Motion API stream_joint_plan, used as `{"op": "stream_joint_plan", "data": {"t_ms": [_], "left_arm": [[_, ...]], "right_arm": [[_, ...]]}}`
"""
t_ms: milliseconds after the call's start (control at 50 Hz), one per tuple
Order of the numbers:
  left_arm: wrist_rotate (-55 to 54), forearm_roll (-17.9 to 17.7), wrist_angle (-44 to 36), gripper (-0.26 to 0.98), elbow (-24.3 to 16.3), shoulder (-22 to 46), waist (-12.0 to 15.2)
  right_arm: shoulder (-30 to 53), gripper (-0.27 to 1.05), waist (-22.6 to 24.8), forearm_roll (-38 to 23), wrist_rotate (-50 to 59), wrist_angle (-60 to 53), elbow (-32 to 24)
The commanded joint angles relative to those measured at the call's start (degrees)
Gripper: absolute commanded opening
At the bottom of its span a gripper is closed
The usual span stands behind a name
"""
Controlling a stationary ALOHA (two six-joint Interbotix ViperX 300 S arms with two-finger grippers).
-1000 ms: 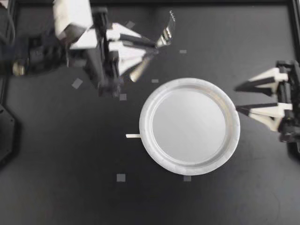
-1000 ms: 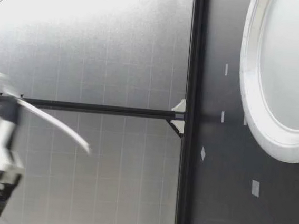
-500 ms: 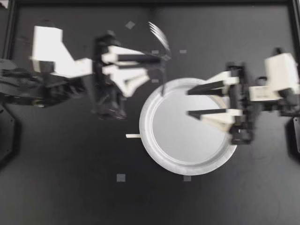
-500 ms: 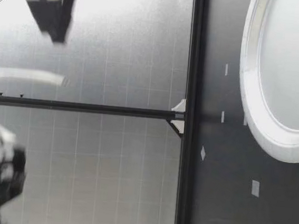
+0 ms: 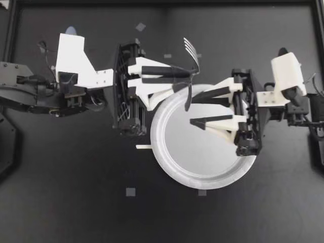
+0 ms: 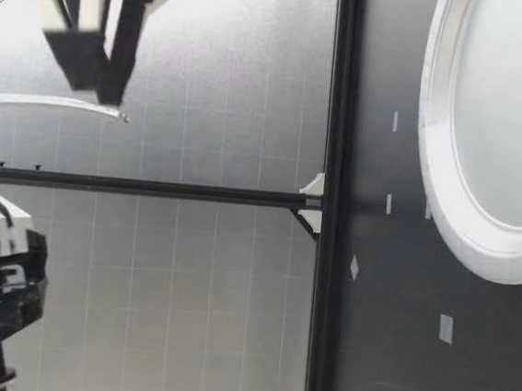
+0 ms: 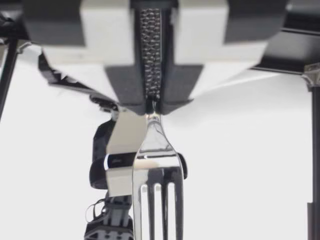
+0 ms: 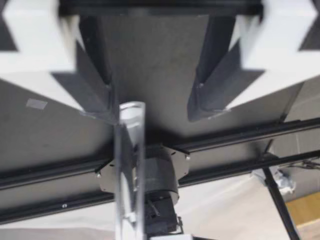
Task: Pick up the fork and place it on the plate.
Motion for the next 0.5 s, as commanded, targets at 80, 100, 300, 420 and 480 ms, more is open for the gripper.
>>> {"op": "stream_joint_plan", "data": {"t_ms": [80,100,300,420,480], "left_arm": [[-0.09,0.26,-0.62,-0.04,-1.58,-0.53,-1.41],[0.0,0.26,-0.62,-0.04,-1.58,-0.53,-1.49],[0.0,0.26,-0.7,-0.04,-1.05,-0.53,-1.76],[0.09,0.26,-0.7,-0.04,-1.05,-0.53,-1.76],[0.09,0.26,-0.7,-0.04,-1.05,-0.53,-1.76]], "right_arm": [[2.11,0.6,0.0,0.09,0.18,-0.62,-3.08],[2.2,0.6,-0.09,0.09,0.18,-0.53,-3.08],[1.49,0.59,-0.18,0.09,0.09,-0.53,-2.99],[1.49,0.49,-0.09,-0.44,0.0,-0.09,-2.81],[1.41,0.38,-0.18,-1.14,-0.09,-0.09,-2.72]]}}
